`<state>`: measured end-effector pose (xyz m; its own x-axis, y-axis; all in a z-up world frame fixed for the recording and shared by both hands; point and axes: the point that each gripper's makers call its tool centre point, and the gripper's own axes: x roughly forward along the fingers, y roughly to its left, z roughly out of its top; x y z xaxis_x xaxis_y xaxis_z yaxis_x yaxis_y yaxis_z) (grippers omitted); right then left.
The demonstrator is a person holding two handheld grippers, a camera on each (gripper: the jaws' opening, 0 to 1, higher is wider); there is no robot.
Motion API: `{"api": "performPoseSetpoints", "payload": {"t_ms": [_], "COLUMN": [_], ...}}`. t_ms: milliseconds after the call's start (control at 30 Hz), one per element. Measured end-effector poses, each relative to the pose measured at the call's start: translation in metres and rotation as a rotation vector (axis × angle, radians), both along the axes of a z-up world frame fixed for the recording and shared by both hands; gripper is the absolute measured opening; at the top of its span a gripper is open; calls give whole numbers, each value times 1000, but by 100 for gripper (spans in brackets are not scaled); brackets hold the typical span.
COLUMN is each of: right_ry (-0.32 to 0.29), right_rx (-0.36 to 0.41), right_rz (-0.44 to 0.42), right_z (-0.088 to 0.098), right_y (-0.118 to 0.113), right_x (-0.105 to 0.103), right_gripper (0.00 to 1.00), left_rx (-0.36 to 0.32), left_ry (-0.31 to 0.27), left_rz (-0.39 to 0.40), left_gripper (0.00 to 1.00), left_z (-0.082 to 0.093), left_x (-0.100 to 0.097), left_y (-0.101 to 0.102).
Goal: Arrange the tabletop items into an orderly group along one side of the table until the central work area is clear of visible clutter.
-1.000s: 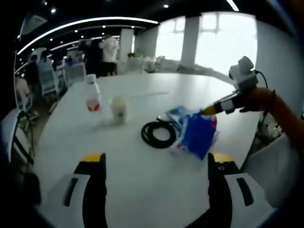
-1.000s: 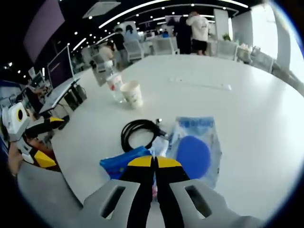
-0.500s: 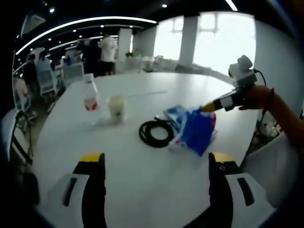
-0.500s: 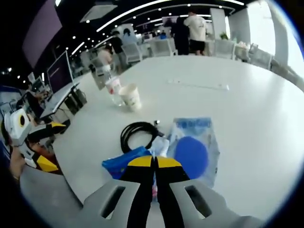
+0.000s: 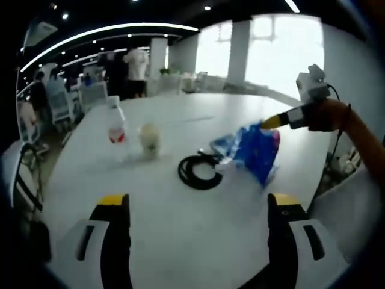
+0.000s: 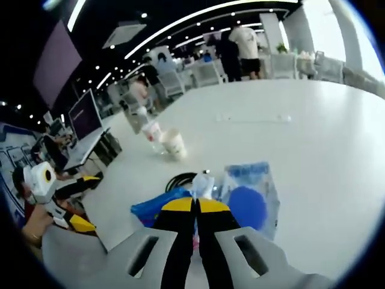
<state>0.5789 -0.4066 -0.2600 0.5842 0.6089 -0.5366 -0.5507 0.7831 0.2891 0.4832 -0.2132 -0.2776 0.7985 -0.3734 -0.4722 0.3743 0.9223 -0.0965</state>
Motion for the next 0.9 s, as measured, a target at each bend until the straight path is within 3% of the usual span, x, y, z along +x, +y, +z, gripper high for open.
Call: {"api": "performPoseSetpoints", "payload": {"t_ms": [167, 467, 600, 767, 900], "right_ry": [-11, -36, -49, -57, -59], "right_rx": [9, 4, -2, -27, -27], "right_rz": [-13, -69, -80, -80, -89], "right_z": [12, 23, 25, 26, 28], "right_y": [-10, -27, -34, -46, -56], "right_x": [4, 6, 6, 8, 14], "right_gripper": [1, 1, 1, 1, 1], "left_rx": [13, -29, 8, -22, 9], "left_ry": [-16, -46, -94, -84, -55], "left_rz": [6, 5, 9, 14, 27], "left_gripper": [96, 99, 99, 99, 99], "left_z": [1, 8, 14, 12, 5], "left_x": [1, 3, 5, 7, 7], "left_y": [2, -1, 0, 0, 5]}}
